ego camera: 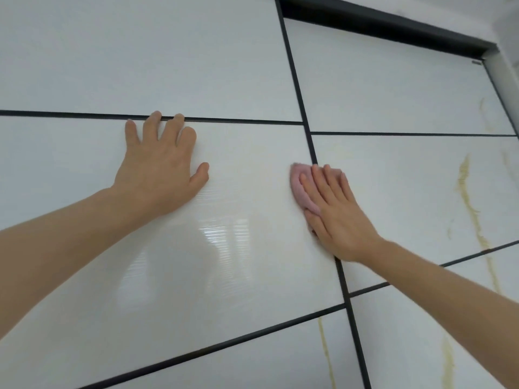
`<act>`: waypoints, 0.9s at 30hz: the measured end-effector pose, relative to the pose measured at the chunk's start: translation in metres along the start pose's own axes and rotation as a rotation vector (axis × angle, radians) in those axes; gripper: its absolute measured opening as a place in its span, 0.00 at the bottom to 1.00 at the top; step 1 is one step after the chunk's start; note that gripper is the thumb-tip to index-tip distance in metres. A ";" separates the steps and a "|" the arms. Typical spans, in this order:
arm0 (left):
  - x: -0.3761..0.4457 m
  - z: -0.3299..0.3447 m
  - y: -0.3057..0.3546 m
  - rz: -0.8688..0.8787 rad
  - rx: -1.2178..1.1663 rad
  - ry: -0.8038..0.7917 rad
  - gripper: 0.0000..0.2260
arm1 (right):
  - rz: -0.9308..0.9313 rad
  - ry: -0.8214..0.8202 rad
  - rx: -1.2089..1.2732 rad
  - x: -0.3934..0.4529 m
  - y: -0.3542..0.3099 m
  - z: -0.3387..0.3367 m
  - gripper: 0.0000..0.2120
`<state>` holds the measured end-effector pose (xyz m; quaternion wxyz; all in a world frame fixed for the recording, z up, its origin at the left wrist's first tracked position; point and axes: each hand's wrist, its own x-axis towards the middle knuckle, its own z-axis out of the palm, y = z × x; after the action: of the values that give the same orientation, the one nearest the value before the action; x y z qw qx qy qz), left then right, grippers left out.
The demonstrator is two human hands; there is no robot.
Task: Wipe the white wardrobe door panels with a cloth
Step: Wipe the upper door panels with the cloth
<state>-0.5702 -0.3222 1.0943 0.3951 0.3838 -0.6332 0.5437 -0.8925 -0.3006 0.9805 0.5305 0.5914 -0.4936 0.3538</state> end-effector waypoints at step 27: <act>-0.008 0.007 0.049 -0.015 -0.027 -0.095 0.29 | -0.496 -0.078 0.076 -0.082 -0.076 0.022 0.28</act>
<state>-0.6127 -0.3235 1.0677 0.3739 0.4087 -0.6554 0.5134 -0.8431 -0.3085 0.8782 0.5592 0.7271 -0.3396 0.2080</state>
